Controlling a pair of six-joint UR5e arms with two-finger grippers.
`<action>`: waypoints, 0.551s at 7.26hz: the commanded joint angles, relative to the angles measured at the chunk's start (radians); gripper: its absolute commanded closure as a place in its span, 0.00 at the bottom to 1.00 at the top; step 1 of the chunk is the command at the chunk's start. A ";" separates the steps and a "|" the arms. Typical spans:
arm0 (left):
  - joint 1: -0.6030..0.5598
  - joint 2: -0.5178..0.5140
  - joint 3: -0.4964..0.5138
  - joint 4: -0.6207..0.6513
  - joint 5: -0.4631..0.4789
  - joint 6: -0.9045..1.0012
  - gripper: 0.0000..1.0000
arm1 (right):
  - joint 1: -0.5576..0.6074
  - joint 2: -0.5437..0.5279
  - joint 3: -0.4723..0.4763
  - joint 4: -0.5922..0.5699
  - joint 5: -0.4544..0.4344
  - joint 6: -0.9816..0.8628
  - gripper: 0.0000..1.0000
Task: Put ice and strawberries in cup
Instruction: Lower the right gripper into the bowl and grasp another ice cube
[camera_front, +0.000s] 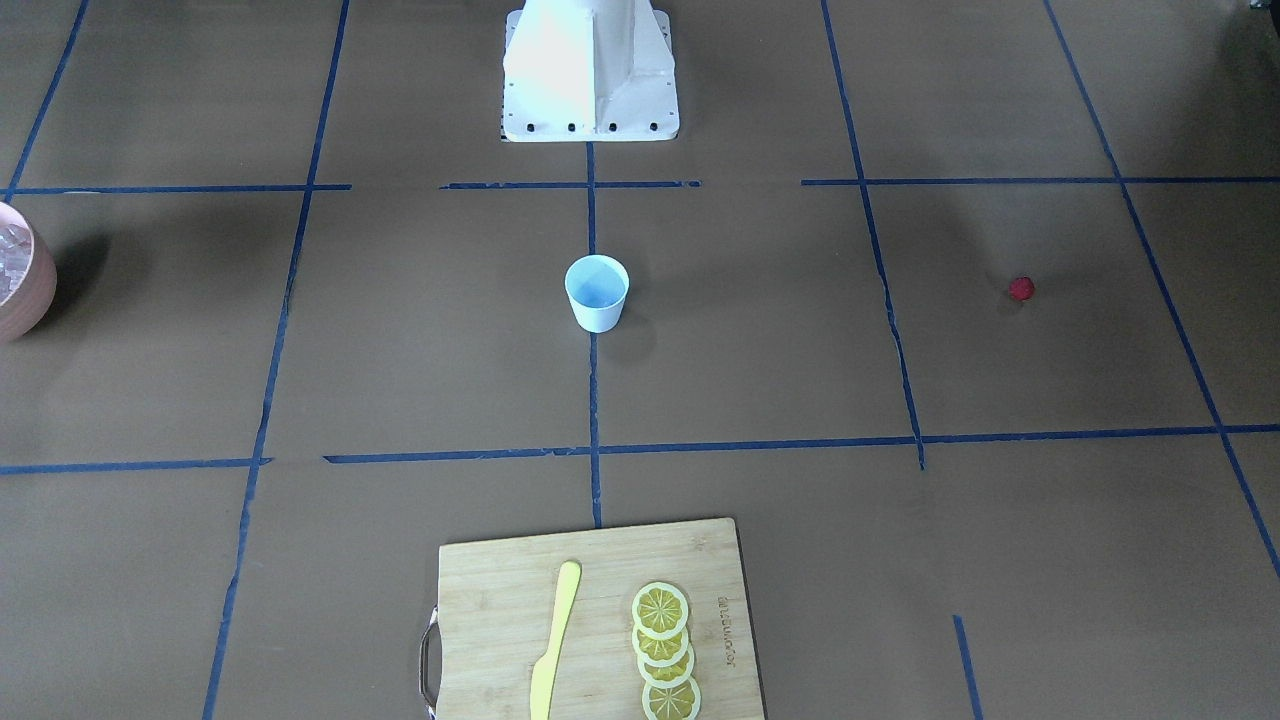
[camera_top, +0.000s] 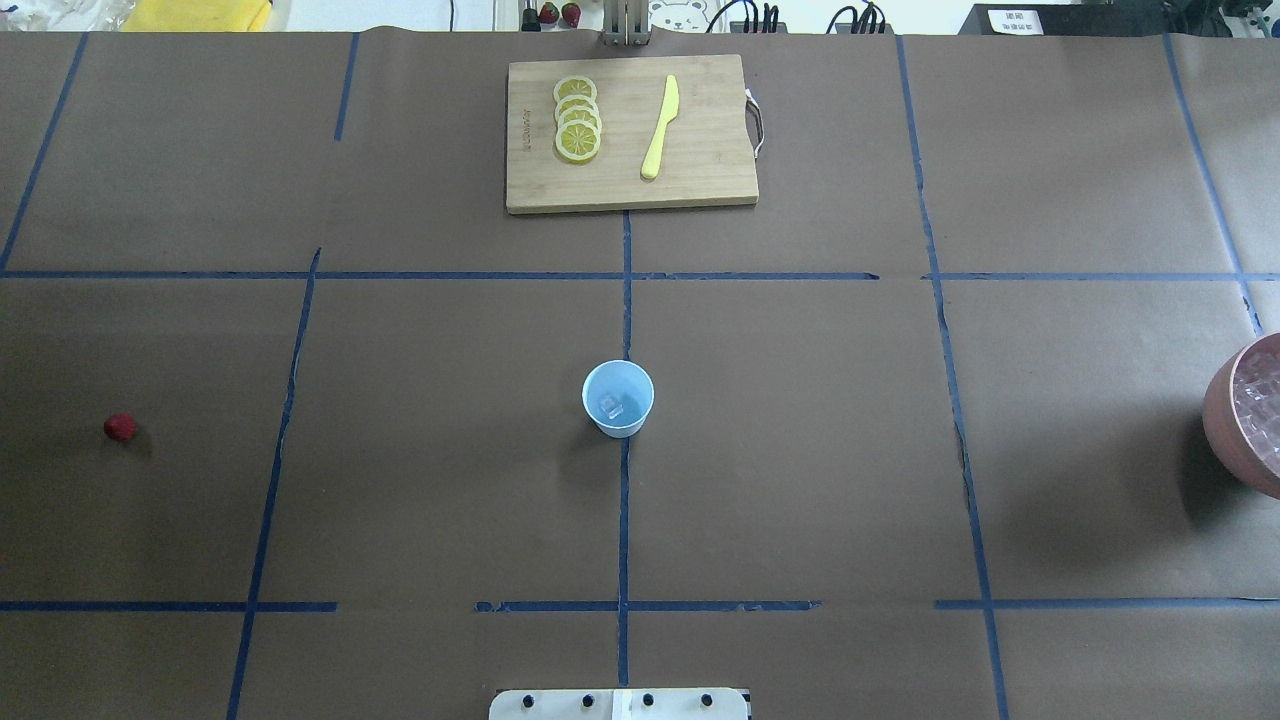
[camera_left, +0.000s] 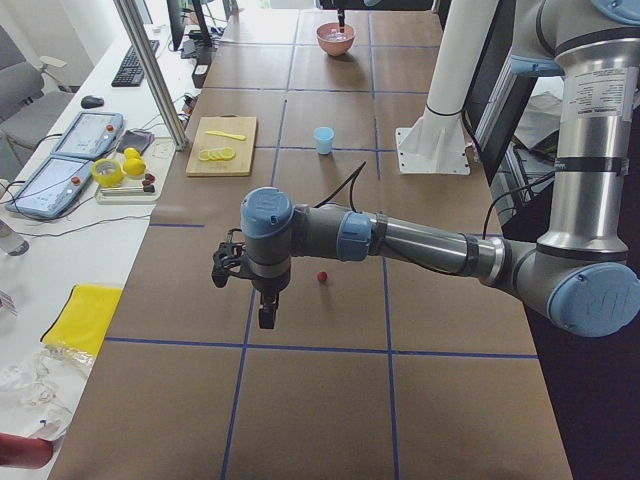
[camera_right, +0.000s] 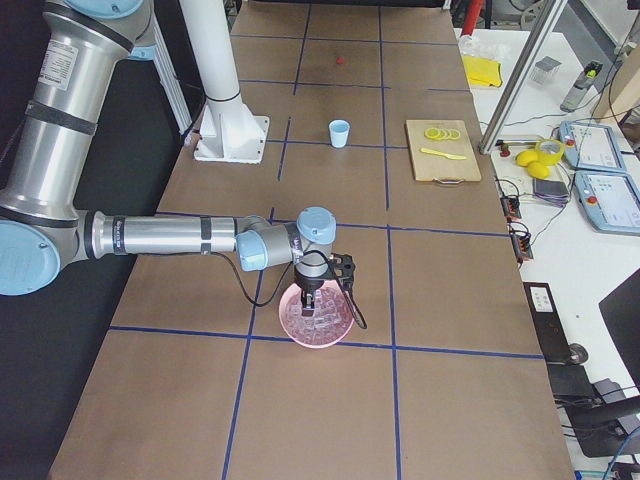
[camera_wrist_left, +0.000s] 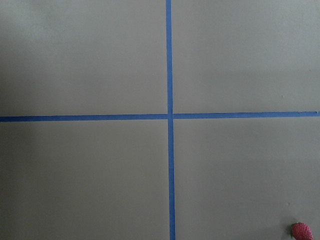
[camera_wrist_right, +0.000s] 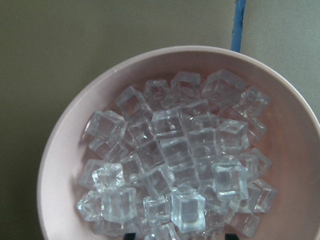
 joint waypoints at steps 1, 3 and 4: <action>0.000 -0.001 0.000 0.000 0.000 -0.006 0.00 | -0.022 0.019 -0.032 0.002 -0.005 -0.002 0.33; 0.002 -0.001 -0.003 0.000 -0.001 -0.012 0.00 | -0.022 0.059 -0.078 0.003 -0.004 -0.002 0.33; 0.002 -0.001 -0.003 0.000 -0.001 -0.012 0.00 | -0.022 0.059 -0.078 0.003 -0.004 -0.004 0.33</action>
